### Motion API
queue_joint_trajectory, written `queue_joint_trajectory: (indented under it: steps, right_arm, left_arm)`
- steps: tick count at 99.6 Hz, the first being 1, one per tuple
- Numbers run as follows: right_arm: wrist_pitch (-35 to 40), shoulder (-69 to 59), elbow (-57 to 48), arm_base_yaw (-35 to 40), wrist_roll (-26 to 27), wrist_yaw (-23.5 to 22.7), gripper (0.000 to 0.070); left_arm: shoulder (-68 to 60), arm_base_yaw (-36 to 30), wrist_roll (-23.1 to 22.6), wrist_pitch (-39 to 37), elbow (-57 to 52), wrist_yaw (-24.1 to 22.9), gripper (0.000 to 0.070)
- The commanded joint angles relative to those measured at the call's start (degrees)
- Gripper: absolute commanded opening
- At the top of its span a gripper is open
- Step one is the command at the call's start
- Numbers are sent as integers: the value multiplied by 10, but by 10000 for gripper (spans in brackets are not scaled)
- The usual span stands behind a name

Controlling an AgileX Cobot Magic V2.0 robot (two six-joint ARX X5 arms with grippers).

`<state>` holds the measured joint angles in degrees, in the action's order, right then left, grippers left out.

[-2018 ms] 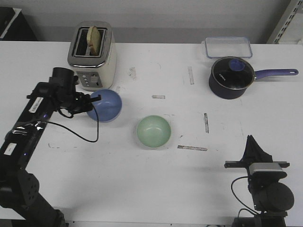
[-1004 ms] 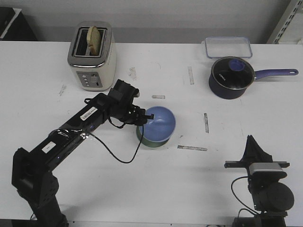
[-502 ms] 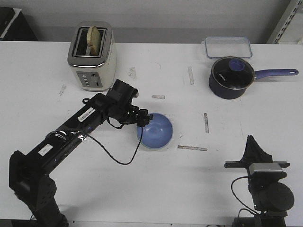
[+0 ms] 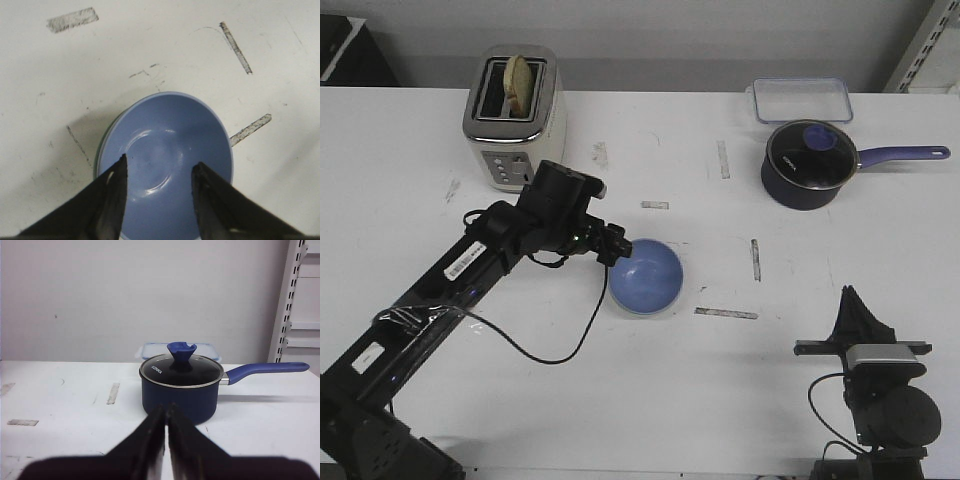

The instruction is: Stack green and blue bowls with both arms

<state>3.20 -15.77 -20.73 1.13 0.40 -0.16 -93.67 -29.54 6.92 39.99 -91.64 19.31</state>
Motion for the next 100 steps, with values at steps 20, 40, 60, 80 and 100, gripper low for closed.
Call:
queue_joint_trajectory:
  steps: [20, 40, 60, 80, 100]
  right_arm:
    - [-6, 0, 0, 0, -2, 2, 1]
    - [-6, 0, 0, 0, -2, 2, 1]
    - [-6, 0, 0, 0, -2, 2, 1]
    - [-6, 0, 0, 0, -2, 2, 1]
    - [-6, 0, 0, 0, -2, 2, 1]
  left_arm:
    - [90, -4, -78, -141, 98, -60, 239]
    - [194, 21, -78, -270, 238, -89, 154]
    - [298, 75, -78, -342, 353, -89, 26]
    - [392, 135, -78, -376, 436, -97, 0]
    - [483, 187, -77, -388, 504, -153, 0]
